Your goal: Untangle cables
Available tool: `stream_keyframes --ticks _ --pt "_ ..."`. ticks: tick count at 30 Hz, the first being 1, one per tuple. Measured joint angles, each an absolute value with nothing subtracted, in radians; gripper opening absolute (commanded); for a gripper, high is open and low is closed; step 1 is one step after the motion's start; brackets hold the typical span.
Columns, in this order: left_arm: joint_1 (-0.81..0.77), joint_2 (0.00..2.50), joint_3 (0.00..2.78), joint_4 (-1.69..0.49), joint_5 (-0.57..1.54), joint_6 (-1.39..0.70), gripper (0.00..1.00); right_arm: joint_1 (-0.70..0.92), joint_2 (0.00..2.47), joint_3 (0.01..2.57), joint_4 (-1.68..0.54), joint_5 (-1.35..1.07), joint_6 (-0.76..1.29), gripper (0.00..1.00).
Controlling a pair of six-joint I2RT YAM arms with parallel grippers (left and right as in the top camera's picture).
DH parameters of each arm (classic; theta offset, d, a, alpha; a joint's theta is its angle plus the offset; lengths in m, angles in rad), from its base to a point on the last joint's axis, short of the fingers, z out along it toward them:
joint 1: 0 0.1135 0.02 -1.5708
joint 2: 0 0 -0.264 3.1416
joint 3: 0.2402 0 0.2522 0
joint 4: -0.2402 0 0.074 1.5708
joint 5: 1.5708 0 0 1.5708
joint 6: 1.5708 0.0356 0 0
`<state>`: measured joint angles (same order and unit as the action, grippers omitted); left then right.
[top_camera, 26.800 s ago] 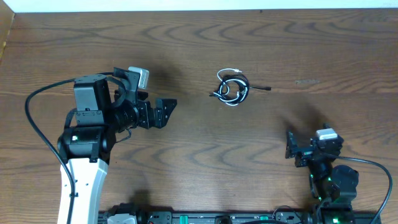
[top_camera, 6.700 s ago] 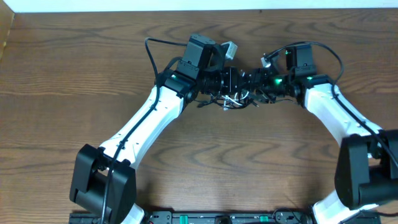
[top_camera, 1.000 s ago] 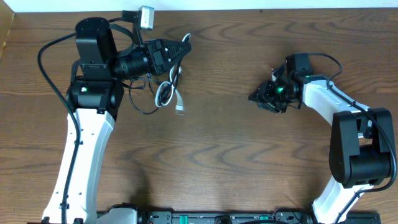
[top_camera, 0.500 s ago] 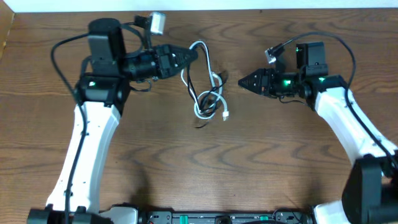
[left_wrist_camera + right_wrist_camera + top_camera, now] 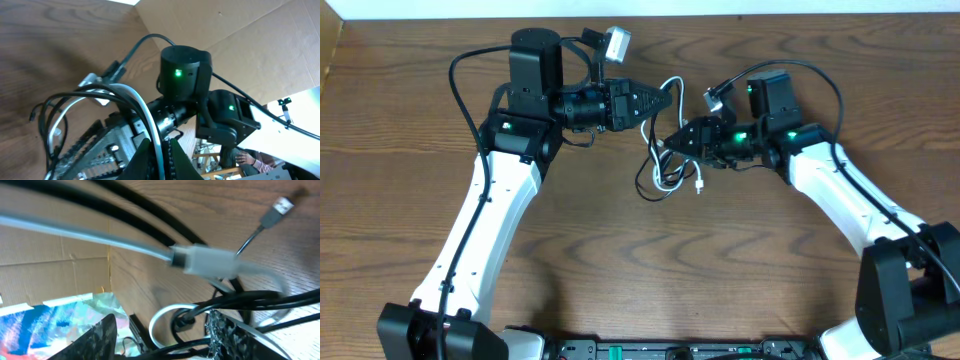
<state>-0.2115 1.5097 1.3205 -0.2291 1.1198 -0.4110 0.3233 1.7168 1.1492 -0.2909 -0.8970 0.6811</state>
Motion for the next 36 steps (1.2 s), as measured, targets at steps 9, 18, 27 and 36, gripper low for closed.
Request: stream_keyframes --ticks 9,18,27,36 --pt "-0.212 1.509 1.320 -0.231 1.120 -0.411 0.07 0.397 1.792 1.149 -0.127 -0.855 0.813 0.53" --pt "-0.212 1.510 1.320 -0.231 1.120 -0.411 0.07 0.410 1.794 1.149 -0.110 -0.848 0.873 0.51" --pt "-0.212 1.509 1.320 -0.231 1.120 -0.400 0.07 0.416 1.794 1.149 -0.120 -0.903 0.862 0.52" --pt "-0.212 1.509 1.320 -0.231 1.120 -0.392 0.07 0.432 1.800 1.149 -0.168 -0.758 0.851 0.49"
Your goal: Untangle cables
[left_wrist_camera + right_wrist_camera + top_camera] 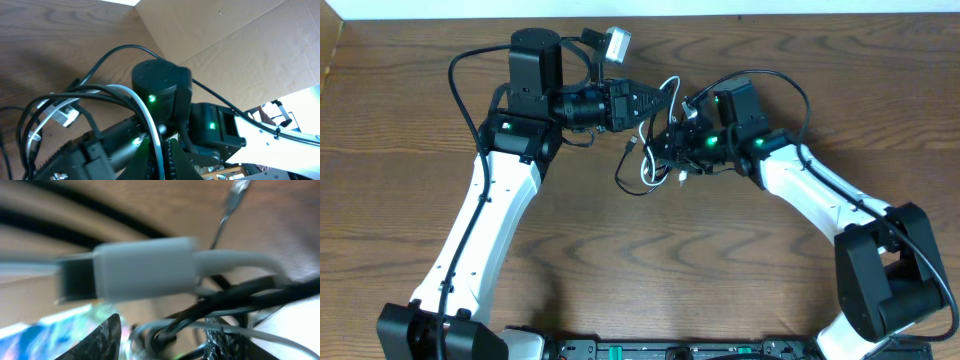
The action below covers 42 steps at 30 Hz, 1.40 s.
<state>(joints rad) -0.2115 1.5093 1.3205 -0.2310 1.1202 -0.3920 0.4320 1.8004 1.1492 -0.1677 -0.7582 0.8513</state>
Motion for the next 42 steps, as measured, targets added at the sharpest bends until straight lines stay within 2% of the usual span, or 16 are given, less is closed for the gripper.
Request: stream_keyframes --ticks 2,3,5,6,12,15,21,25,28,33,36,39,42 --pt "-0.212 1.509 1.320 -0.234 1.120 -0.392 0.07 0.451 1.821 1.149 -0.142 -0.659 0.843 0.47" --pt "-0.212 1.509 1.320 -0.235 1.120 -0.392 0.07 0.463 1.839 1.149 -0.110 -0.614 0.836 0.42" --pt "-0.212 1.510 1.320 -0.236 1.120 -0.392 0.07 0.474 1.865 1.149 -0.068 -0.576 0.830 0.11" --pt "-0.212 1.510 1.320 -0.237 1.120 -0.392 0.07 0.478 1.874 1.149 -0.048 -0.566 0.823 0.01" --pt "-0.209 1.510 1.320 -0.245 1.121 -0.387 0.08 0.457 1.890 1.149 -0.035 -0.549 0.799 0.01" --pt "-0.189 1.509 1.324 -0.356 1.096 -0.351 0.07 0.381 1.861 1.149 -0.076 -0.601 0.766 0.01" --pt "-0.129 1.509 1.330 -0.716 0.759 -0.188 0.08 0.121 1.686 1.149 -0.093 -0.862 0.722 0.01" --pt "-0.139 1.509 1.330 -0.778 0.566 -0.133 0.08 -0.070 1.620 1.151 -0.222 -1.049 0.684 0.01" --pt "-0.151 1.509 1.330 -0.791 0.486 -0.113 0.07 -0.165 1.621 1.148 -0.387 -1.070 0.635 0.01" --pt "-0.131 1.509 1.330 -0.805 0.369 -0.073 0.07 -0.350 1.622 1.147 -0.631 -0.815 0.528 0.01" --pt "-0.123 1.509 1.330 -0.804 0.327 -0.059 0.07 -0.370 1.622 1.146 -0.731 -0.573 0.484 0.01" --pt "-0.123 1.509 1.330 -0.804 0.315 -0.052 0.08 -0.369 1.622 1.145 -0.754 -0.466 0.439 0.01" --pt "-0.125 1.509 1.330 -0.799 0.314 -0.047 0.07 -0.369 1.622 1.145 -0.747 -0.510 0.325 0.19"
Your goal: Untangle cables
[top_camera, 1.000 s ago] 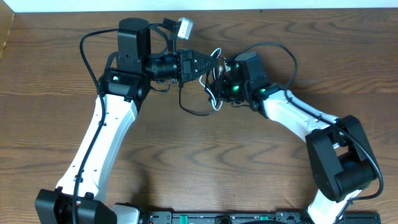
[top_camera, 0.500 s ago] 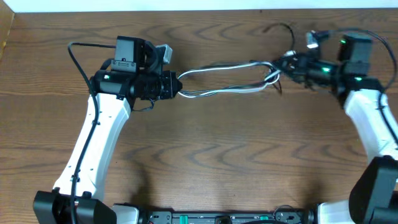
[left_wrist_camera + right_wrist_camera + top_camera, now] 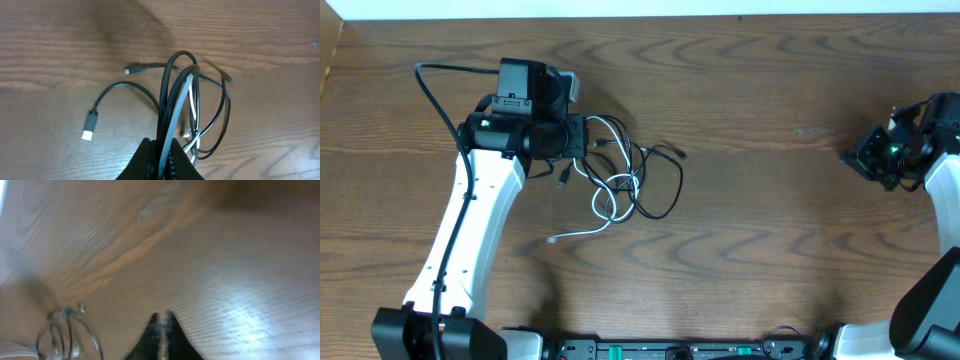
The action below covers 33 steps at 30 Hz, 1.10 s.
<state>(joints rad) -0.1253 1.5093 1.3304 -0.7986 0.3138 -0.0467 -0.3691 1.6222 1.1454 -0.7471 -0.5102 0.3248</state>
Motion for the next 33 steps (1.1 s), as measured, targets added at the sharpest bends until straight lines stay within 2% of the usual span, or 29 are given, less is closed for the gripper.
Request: stream_keyframes --ticks 4,5,7,8,10,11,12,19,23,33 --pt "-0.138 1.509 1.330 -0.750 0.402 0.002 0.08 -0.360 1.622 1.145 -0.742 -0.714 0.163 0.34" --pt "-0.142 1.509 1.330 -0.740 0.440 0.011 0.07 -0.349 1.622 1.145 -0.743 -0.789 0.114 0.45" --pt "-0.159 1.503 1.336 -0.710 0.563 0.040 0.08 -0.319 1.620 1.145 -0.741 -0.903 0.034 0.56" --pt "-0.160 1.498 1.336 -0.689 0.604 0.045 0.07 -0.310 1.617 1.145 -0.739 -0.923 0.027 0.64" --pt "-0.163 1.468 1.344 -0.616 0.751 0.057 0.07 -0.242 1.572 1.145 -0.693 -0.995 -0.022 0.87" --pt "-0.164 1.448 1.346 -0.588 0.808 0.058 0.08 -0.220 1.551 1.144 -0.674 -1.006 -0.035 0.91" --pt "-0.164 1.429 1.348 -0.551 0.858 0.055 0.07 -0.181 1.511 1.143 -0.635 -1.019 -0.040 0.99" --pt "-0.165 1.348 1.360 -0.356 1.064 -0.057 0.07 0.059 1.316 1.151 -0.465 -0.942 0.043 0.99" --pt "-0.165 1.346 1.361 -0.307 1.122 -0.147 0.08 0.214 1.348 1.151 -0.408 -0.828 0.119 0.99" --pt "-0.209 1.346 1.361 -0.311 1.143 -0.210 0.08 0.418 1.450 1.151 -0.193 -0.501 0.332 0.99"
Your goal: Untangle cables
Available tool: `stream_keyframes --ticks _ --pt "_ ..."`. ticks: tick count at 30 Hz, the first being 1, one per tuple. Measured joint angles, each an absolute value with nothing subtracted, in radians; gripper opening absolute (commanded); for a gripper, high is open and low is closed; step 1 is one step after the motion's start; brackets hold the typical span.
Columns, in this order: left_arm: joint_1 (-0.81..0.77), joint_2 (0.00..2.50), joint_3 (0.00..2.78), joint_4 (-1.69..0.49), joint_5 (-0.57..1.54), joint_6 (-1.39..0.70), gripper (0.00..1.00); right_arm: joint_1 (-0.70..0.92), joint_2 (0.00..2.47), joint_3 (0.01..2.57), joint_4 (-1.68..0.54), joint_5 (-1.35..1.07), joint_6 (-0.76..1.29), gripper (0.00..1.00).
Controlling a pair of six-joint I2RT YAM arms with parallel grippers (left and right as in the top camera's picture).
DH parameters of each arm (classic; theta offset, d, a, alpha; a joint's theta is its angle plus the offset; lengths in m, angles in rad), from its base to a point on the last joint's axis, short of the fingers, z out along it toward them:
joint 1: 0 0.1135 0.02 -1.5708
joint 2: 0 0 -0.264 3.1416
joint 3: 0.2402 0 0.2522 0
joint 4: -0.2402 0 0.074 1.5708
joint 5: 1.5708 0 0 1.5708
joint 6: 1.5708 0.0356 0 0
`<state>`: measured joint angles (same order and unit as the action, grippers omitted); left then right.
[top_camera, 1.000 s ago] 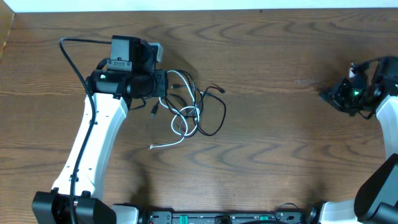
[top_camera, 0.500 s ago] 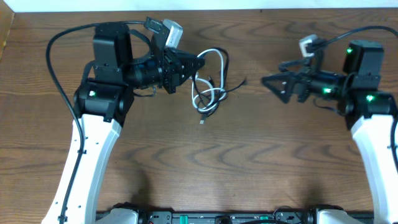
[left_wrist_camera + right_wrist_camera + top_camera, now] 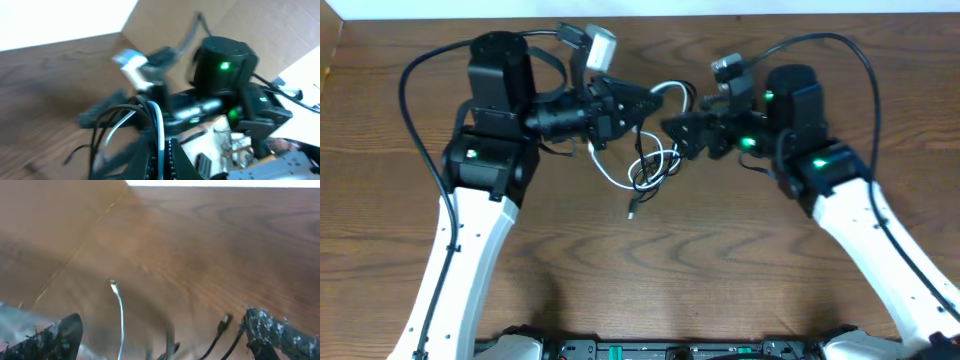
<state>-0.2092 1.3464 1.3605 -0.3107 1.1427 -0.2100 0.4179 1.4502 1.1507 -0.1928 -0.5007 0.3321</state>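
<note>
A tangle of black cables (image 3: 655, 165) and one white cable (image 3: 608, 175) hangs above the table from my left gripper (image 3: 648, 100), which is shut on the white cable (image 3: 158, 131) and black strands. The loose ends dangle, one plug (image 3: 632, 211) lowest. My right gripper (image 3: 672, 128) is right beside the bundle, facing the left one. In the right wrist view its fingers (image 3: 270, 330) stand wide apart, with a thin white cable (image 3: 120, 315) and a black plug (image 3: 223, 322) blurred between them. The left wrist view shows black loops (image 3: 102, 127) ahead of the shut left gripper (image 3: 160, 155).
The brown wooden table (image 3: 770, 270) lies under both arms. Cardboard walls (image 3: 165, 25) stand behind it. The right arm's body (image 3: 225, 62) is close in front of the left wrist camera.
The left gripper was low at the table's left with the bundle spread on the wood; now it holds the bundle up at the centre. The right gripper, then shut at far right, is now open beside the bundle.
At first the left gripper held the tangle up at the centre with the right gripper open among the cables. Then the right gripper was closer in. Later the bundle lay on the table at left, and the right arm was far right. Now both meet again at the centre.
</note>
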Motion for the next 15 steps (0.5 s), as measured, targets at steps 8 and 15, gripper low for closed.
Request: stream_keyframes --ticks 8,15 --pt "-0.247 1.347 1.361 -0.316 1.142 -0.210 0.07 0.432 1.608 1.149 -0.403 -0.071 0.619 0.96" --pt "-0.157 1.353 1.360 -0.318 1.119 -0.210 0.07 0.308 1.607 1.150 -0.610 0.084 0.659 0.93"
